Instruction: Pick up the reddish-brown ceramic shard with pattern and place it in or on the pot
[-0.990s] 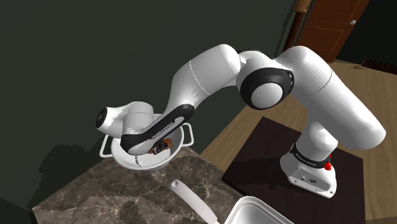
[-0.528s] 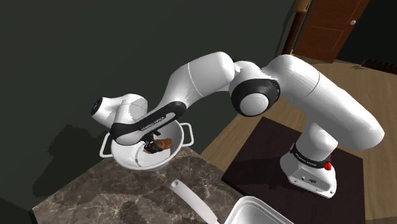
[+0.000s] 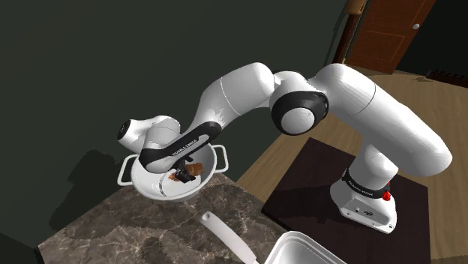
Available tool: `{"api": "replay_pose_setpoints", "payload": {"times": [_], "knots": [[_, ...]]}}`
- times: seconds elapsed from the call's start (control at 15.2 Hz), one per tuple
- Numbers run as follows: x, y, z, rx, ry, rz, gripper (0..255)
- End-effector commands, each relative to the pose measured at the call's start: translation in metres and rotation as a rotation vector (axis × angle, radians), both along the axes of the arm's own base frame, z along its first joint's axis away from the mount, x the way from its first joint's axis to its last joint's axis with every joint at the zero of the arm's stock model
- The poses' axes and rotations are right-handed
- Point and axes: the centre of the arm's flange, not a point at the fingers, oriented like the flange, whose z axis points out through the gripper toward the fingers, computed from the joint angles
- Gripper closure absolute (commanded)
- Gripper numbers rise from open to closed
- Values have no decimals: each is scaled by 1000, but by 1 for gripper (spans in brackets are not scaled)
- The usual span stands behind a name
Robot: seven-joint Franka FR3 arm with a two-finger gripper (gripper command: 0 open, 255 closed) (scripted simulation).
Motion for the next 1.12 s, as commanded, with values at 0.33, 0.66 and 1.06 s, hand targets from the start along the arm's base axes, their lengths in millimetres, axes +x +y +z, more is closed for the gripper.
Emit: {"api": "replay_pose_setpoints", "payload": {"times": [0.33, 0.66, 1.06], "knots": [[-1, -1, -2, 0, 0, 0, 0], [0, -1, -2, 0, 0, 0, 255], [-1, -1, 3, 0, 0, 0, 255]]}}
